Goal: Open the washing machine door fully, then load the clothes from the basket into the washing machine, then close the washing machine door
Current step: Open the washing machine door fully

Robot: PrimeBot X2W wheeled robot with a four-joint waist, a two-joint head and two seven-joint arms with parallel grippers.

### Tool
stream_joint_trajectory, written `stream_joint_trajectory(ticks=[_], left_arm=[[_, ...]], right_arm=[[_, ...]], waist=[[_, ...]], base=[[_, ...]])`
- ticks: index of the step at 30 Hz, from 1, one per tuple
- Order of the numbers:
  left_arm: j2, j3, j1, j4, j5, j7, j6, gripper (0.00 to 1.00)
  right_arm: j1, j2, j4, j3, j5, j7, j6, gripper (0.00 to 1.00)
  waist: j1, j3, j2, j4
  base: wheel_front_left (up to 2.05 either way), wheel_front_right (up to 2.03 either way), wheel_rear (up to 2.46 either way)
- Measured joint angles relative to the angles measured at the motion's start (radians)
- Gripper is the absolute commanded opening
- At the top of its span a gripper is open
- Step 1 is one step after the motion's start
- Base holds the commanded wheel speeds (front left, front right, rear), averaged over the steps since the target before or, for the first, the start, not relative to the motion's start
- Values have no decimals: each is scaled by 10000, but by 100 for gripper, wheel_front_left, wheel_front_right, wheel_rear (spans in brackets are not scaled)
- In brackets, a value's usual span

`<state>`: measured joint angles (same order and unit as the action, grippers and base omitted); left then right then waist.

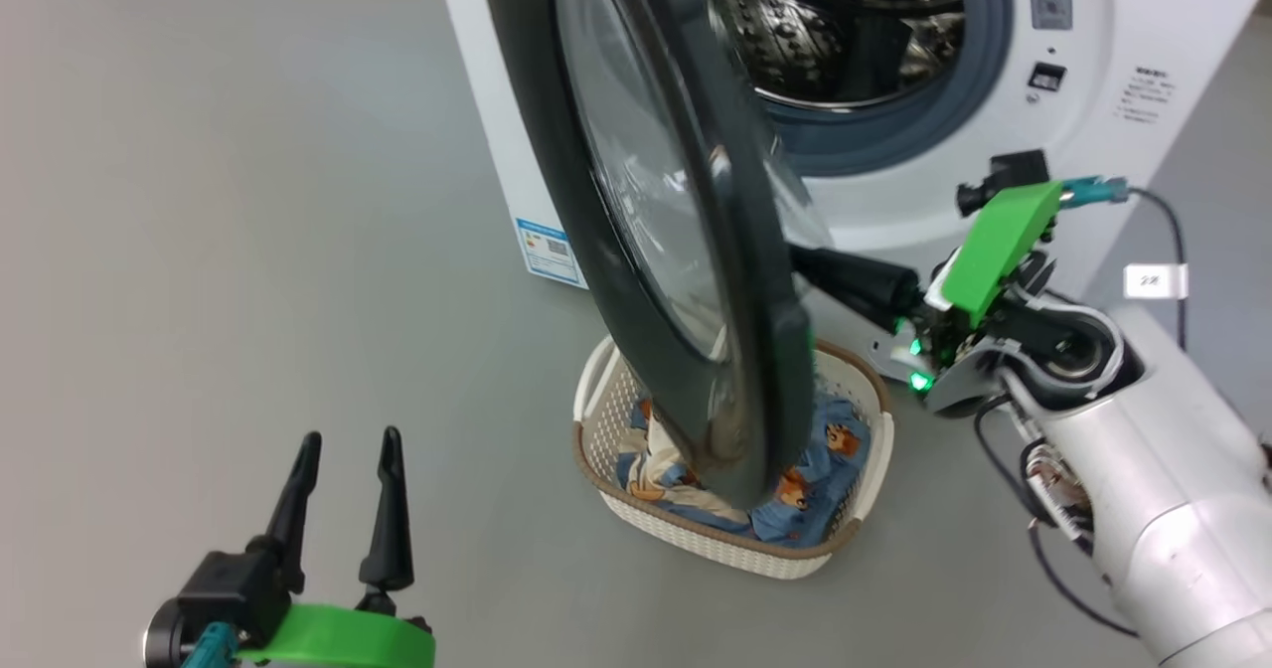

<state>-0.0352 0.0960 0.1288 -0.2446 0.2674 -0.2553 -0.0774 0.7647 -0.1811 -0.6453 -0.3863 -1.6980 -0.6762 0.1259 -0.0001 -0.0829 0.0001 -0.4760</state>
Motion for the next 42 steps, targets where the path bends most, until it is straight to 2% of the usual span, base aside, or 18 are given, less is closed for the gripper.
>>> stream_joint_trajectory(ticks=[10, 27, 28, 29, 31, 32, 33, 37, 42], left_arm=[[-109, -180, -128, -121, -90, 0, -69, 100], [-138, -201, -324, -61, -391, 0, -161, 100], [-146, -180, -322, -71, -418, 0, -173, 100], [-151, -161, -321, -92, -418, 0, -174, 100], [-182, -151, -322, -132, -418, 0, -174, 100], [-207, -151, -322, -144, -418, 0, -176, 100], [-234, -150, -321, -153, -418, 0, -178, 100], [-332, -142, -321, -155, -418, 0, -188, 100], [-435, -102, -321, -127, -445, 0, -205, 100]], right_arm=[[-365, 579, 50, 61, -15, -255, 0, 0], [-471, 828, 125, 157, 199, -385, 0, 0], [-524, 826, 194, 194, 270, -326, 0, 8], [-585, 826, 249, 238, 290, -259, 0, 24], [-677, 815, 349, 284, 347, -247, 0, 48], [-715, 807, 414, 291, 372, -203, 0, 79], [-755, 813, 504, 290, 407, -176, 0, 100], [-920, 690, 1147, 326, 963, 221, 0, 100], [-1104, 113, 2997, 353, 2422, 2182, 0, 100]], waist=[[0, 340, 0, -540], [1, 562, 0, -486], [0, 593, 0, -473], [1, 631, 0, -459], [0, 687, 0, -394], [0, 706, 0, -342], [0, 724, 0, -288], [1, 805, 0, -30], [1, 881, 0, 384]], base=[[0, 0, 0], [0, 0, 0], [0, 0, 0], [0, 0, 0], [0, 0, 0], [0, 0, 0], [0, 0, 0], [0, 0, 0], [0, 0, 0]])
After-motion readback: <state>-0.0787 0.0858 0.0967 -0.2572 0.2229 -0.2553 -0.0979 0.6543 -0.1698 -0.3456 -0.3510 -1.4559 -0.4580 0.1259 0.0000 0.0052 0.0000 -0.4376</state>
